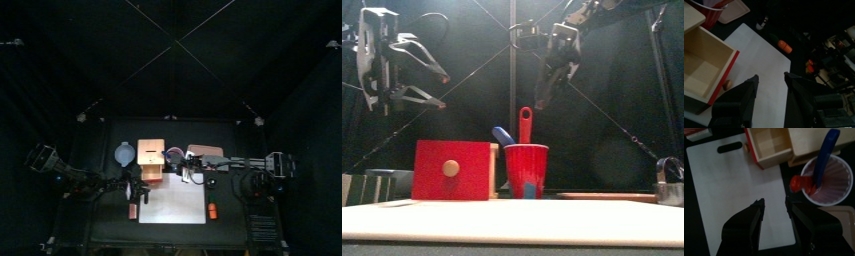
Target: Place cookie cutter on plate
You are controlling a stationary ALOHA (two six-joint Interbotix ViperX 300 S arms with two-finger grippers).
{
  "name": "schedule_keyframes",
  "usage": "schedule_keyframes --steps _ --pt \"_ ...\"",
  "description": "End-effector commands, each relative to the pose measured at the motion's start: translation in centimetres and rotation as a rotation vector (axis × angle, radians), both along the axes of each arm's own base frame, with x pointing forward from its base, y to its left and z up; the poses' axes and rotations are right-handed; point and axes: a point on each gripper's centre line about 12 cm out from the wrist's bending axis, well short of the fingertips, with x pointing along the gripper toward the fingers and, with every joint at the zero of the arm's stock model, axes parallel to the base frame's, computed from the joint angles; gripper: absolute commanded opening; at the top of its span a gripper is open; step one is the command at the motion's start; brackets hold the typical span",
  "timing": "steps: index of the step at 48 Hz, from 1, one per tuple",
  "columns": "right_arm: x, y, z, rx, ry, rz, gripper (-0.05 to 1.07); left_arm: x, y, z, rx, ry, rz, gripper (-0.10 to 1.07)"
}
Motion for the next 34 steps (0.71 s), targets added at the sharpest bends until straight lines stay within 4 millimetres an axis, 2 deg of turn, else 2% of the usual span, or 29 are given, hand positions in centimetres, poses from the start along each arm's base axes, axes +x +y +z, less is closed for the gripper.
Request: schedule_keyframes --steps 1,10,14,20,27,34 --pt "-1.7 0.4 2.0 -0.001 -0.073 -0.013 0.77 0.3 0.0 0.4 0.001 -0.018 0.005 0.83" --pt "-5.8 1.9 1.2 0.033 -0.099 -0.028 0.77 0.3 0.0 0.5 -0.001 -0.020 0.007 0.83" --pt "-7.4 2.6 -0.2 0.059 -0.084 -0.034 0.77 0.3 0.1 0.4 0.000 -0.018 0.008 0.83" --pt "-9.6 3.3 -3.5 0.077 0.009 -0.035 0.77 0.3 0.2 0.4 0.000 -0.018 0.011 0.83" --pt "-11.2 3.8 -6.3 0.075 0.088 -0.022 0.77 0.3 0.2 0.4 -0.001 -0.018 0.012 0.83" --pt "-12.1 4.4 -7.7 0.070 0.135 0.000 0.77 0.3 0.3 0.3 -0.011 -0.011 0.025 0.83"
